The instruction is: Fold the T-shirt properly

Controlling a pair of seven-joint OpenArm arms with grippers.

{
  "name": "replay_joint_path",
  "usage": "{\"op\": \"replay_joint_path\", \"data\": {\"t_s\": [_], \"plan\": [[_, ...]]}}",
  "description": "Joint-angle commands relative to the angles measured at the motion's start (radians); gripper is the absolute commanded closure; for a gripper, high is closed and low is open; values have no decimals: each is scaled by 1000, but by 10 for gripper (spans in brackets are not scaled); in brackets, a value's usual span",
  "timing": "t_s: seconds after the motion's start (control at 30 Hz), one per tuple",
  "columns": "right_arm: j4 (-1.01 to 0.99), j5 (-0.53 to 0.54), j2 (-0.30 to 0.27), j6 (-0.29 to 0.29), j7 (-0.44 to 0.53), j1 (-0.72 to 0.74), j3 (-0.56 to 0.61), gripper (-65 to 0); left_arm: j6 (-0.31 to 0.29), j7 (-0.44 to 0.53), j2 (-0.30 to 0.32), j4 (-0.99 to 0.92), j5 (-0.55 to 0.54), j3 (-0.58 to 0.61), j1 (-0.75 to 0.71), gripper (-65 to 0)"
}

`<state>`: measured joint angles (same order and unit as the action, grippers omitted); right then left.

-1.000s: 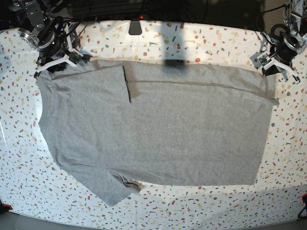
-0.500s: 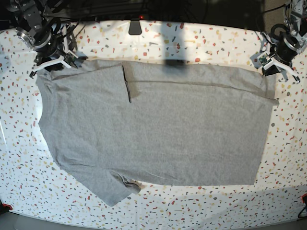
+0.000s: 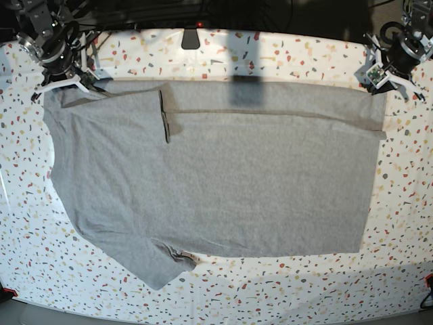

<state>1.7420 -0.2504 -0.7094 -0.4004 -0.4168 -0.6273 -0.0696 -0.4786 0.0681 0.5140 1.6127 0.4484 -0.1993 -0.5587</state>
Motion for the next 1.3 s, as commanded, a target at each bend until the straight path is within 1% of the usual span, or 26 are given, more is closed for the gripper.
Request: {"op": "replay_joint_path", "data": {"t_s": [0.0, 0.1, 0.17, 0.23, 0.4, 0.53, 0.6, 0.67, 0.7, 0.8, 0.83, 0.87, 0.9, 0.93, 0.97, 1.17, 1.2, 1.27], "plan": [[20, 22, -19, 1, -7, -25, -36, 0, 23, 14, 18, 38, -35, -41, -21, 0], [50, 92, -19, -10, 5, -98, -115, 0, 19, 36, 18, 112, -108, -117, -88, 0], [66, 106, -19, -23, 25, -150, -154, 0, 7, 38, 18, 164, -120, -154, -131, 0], [79, 106, -19, -22, 53, -200, -178, 0, 3, 37, 18, 201, -121, -181, -172, 0], [113, 106, -19, -17, 63, -288, -186, 0, 3, 37, 18, 225, -120, -213, -245, 0], [134, 106, -19, -2, 62, -319, -185, 0, 3, 32, 16, 225, -120, -213, -271, 0], [139, 106, -16, -2, 62, -317, -186, 0, 3, 15, 16, 225, -120, -213, -274, 0], [146, 106, -16, -4, 59, -318, -186, 0, 3, -30, 16, 225, -120, -213, -272, 0], [149, 107, -16, -4, 47, -318, -185, -9, 4, -50, 16, 225, -120, -213, -272, 0], [163, 136, -17, -4, 5, -318, -186, -137, 4, -113, 16, 225, -121, -213, -272, 0], [171, 150, -16, -5, -8, -318, -186, -168, 4, -135, 16, 225, -120, -213, -272, -60], [180, 158, -17, -5, -16, -318, -186, -185, 4, -152, 16, 225, -121, -213, -272, -127], [190, 158, -16, -5, -19, -318, -186, -188, 4, -160, 16, 225, -121, -213, -272, -187], [200, 158, -16, -4, -18, -318, -186, -188, 4, -166, 16, 225, -120, -213, -272, -231], [212, 158, -17, -4, -18, -318, -186, -188, 4, -167, 16, 225, -120, -213, -272, -256], [290, 158, -17, -1, -18, -317, -187, -188, 4, -203, 18, 229, -117, -214, -272, -263], [300, 157, -17, 10, -18, -317, -187, -188, 5, -203, 21, 229, -117, -214, -272, -263], [315, 157, -17, 58, -17, -315, -187, -188, 17, -200, 28, 229, -121, -214, -262, -263]]}}
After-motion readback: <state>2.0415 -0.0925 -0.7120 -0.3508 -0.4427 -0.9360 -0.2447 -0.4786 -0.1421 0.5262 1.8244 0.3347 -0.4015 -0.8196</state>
